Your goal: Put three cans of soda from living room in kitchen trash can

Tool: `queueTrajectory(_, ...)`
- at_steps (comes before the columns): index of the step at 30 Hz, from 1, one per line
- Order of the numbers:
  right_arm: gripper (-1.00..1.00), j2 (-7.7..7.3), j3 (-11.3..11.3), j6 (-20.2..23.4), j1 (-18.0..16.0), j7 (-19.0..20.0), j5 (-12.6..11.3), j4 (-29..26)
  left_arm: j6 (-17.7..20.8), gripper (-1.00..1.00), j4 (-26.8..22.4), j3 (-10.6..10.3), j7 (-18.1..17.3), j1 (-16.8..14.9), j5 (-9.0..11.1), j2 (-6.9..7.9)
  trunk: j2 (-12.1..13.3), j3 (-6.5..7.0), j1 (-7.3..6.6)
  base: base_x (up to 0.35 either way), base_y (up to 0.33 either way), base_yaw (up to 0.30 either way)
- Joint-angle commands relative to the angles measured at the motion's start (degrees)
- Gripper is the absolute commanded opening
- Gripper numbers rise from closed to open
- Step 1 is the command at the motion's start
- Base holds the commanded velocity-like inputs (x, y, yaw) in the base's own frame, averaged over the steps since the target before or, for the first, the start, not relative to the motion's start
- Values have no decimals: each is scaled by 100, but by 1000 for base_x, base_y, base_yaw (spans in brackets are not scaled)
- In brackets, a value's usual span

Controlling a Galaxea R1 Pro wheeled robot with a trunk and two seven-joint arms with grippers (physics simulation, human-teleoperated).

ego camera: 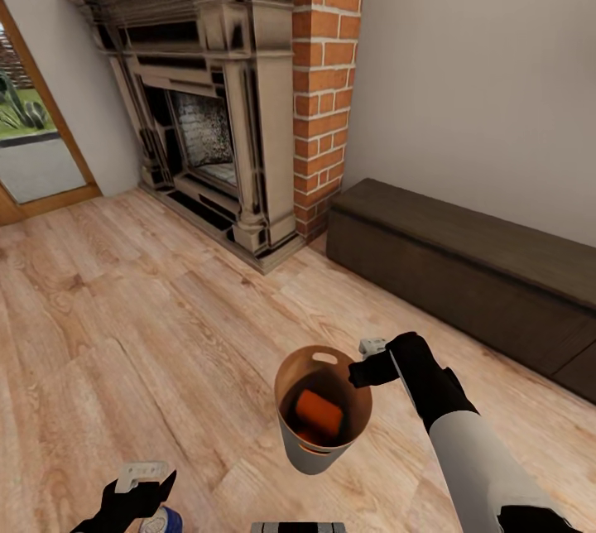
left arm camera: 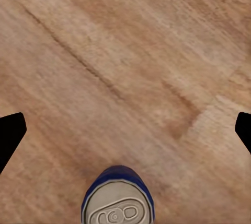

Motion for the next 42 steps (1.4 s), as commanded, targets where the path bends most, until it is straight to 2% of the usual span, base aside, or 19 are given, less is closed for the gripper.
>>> queueTrajectory(1,-100,1,-7,50,-2,30,-143,-1,0,100,0,0,0,0,0,0,-42,-18,22,0,0,0)
queueTrajectory(8,-100,-5,-15,43,-2,36,-149,-55,-9,100,54,0,0,0,0,0,-90,-169,59,0,0,0)
queueTrajectory(12,-100,-19,-18,41,33,52,-166,-420,-16,100,72,0,0,-1,0,0,-95,-257,70,0,0,0)
queueTrajectory(17,-100,-25,-21,47,268,66,-174,-891,-24,100,78,0,0,-2,6,0,-102,-368,82,0,0,0)
queueTrajectory(30,-100,-28,-24,50,331,90,-184,-1035,-44,100,80,-5,0,0,17,0,-102,-368,82,0,0,0)
queueTrajectory(38,-100,-41,-29,75,355,103,-179,-1226,-44,100,80,-8,0,0,18,0,-113,-545,103,0,0,0)
queueTrajectory(42,-100,-121,-35,62,364,126,-176,-1249,-44,100,74,-7,-4,0,25,0,-113,-545,103,0,0,0)
